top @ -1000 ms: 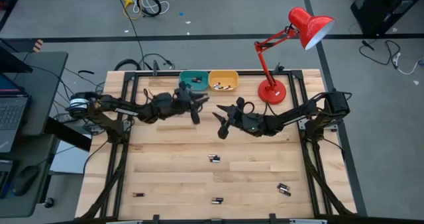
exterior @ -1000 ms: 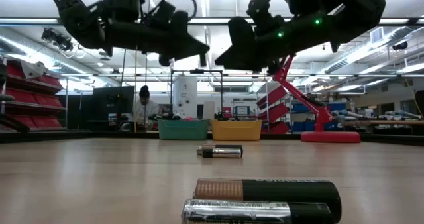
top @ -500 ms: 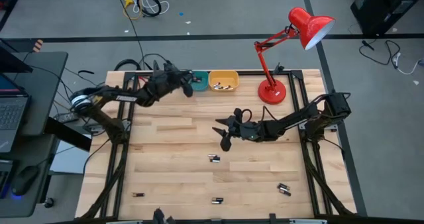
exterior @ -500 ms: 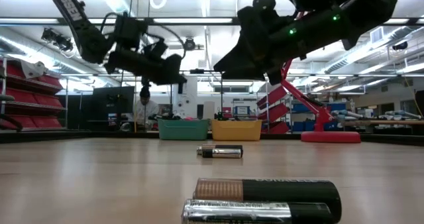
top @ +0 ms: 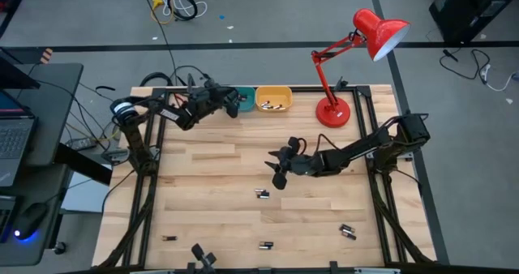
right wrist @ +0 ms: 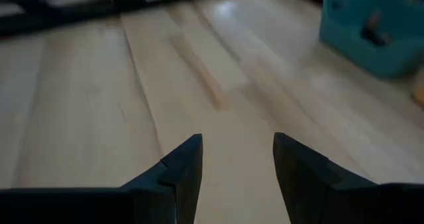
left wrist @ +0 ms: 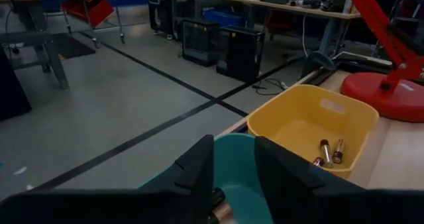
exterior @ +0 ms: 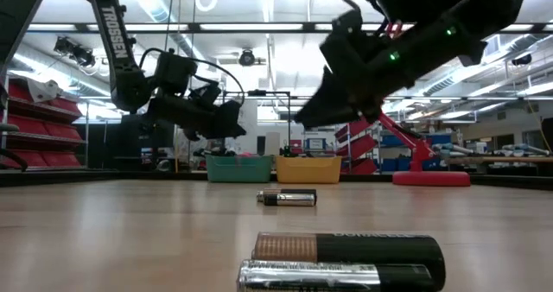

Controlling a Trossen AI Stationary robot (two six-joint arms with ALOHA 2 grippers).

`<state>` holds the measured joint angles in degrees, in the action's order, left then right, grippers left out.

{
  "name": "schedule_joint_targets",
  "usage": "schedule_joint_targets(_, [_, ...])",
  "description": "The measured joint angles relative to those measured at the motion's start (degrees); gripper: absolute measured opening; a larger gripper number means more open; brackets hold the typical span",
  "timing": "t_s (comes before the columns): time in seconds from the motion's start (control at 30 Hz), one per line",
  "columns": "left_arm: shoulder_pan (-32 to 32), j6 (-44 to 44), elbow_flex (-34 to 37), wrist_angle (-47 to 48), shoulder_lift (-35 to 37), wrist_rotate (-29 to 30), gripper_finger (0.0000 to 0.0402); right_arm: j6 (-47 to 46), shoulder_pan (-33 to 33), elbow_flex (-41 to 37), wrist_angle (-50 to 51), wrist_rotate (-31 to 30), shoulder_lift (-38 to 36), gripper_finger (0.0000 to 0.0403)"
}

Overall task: Sort batteries
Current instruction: Put the black battery into the blue bin

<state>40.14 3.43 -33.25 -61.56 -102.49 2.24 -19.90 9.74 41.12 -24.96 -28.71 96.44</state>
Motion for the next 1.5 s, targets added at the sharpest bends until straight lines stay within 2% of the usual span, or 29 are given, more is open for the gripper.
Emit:
schedule_joint_targets(0.27, [0.26,4.38,-0.01,-0.02,0.23,-1.39,0.0188,-3.95,3.25,0.00,7.47,0.63,0.00,0.0170])
schedule_joint_targets(0.37, [0.10,9.06,0.01,-3.76,1.29,-8.93,0.0192,-3.70,4.62,0.00,13.20,3.50,-0.33,0.0170])
schedule_joint_targets(0.5, [-2.22,15.73,0.01,-15.58,3.33,-22.28,0.0192,-8.63,5.43,0.00,28.19,7.53,-3.27,0.0170])
schedule_joint_targets(0.6, [-5.79,16.54,0.01,-17.42,5.61,-25.33,0.0192,-14.23,6.02,-0.02,38.91,12.45,-6.42,0.0170])
schedule_joint_targets(0.73, [-11.84,11.41,0.01,-16.25,7.24,-25.42,0.0192,-20.18,8.80,-0.02,48.50,18.56,-10.88,0.0170])
schedule_joint_targets(1.0, [-23.85,5.33,0.01,-16.86,7.31,-22.58,0.0192,-33.15,16.90,-0.02,66.09,24.76,-16.90,0.0170])
schedule_joint_targets(1.3, [-33.16,-6.13,0.01,-9.16,7.31,-15.21,0.0192,-50.95,28.14,0.00,65.77,32.90,-16.95,0.0166])
schedule_joint_targets(1.5, [-36.40,-6.68,0.01,-9.18,7.31,-10.41,0.0192,-59.73,34.02,0.00,65.84,34.08,-16.92,0.0163])
